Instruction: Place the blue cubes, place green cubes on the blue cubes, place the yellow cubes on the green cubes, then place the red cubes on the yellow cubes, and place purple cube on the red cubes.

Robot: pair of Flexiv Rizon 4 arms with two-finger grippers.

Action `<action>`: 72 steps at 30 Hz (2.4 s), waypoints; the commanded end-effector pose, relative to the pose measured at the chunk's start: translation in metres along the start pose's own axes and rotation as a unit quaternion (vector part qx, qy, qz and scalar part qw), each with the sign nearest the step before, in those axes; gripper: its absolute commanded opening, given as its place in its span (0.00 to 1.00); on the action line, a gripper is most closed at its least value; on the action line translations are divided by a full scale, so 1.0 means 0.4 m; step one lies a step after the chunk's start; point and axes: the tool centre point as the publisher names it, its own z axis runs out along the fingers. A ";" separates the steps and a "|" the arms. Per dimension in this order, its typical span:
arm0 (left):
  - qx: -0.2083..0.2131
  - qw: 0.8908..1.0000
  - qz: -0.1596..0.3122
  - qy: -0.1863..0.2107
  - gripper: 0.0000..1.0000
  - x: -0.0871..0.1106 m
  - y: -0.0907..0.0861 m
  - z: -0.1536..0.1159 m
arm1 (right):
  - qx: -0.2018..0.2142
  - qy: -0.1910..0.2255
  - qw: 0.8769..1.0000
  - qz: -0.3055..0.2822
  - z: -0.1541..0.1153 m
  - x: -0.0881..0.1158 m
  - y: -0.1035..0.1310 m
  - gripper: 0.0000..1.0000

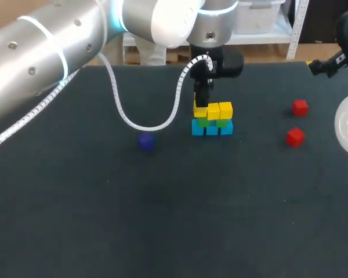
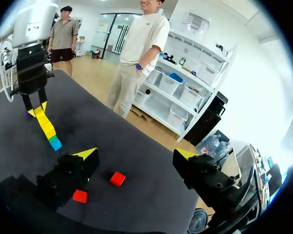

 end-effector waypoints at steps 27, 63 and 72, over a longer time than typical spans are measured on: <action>-0.005 1.000 0.021 0.005 0.00 -0.008 0.029 0.032 | 0.001 0.000 1.000 -0.001 0.000 0.000 0.001 1.00; -0.057 0.998 -0.010 -0.006 1.00 0.115 -0.049 -0.074 | 0.001 0.000 1.000 -0.001 0.000 0.000 0.001 1.00; -0.080 0.996 -0.049 -0.014 1.00 0.158 -0.072 -0.117 | 0.001 0.000 1.000 -0.001 0.000 0.000 0.001 1.00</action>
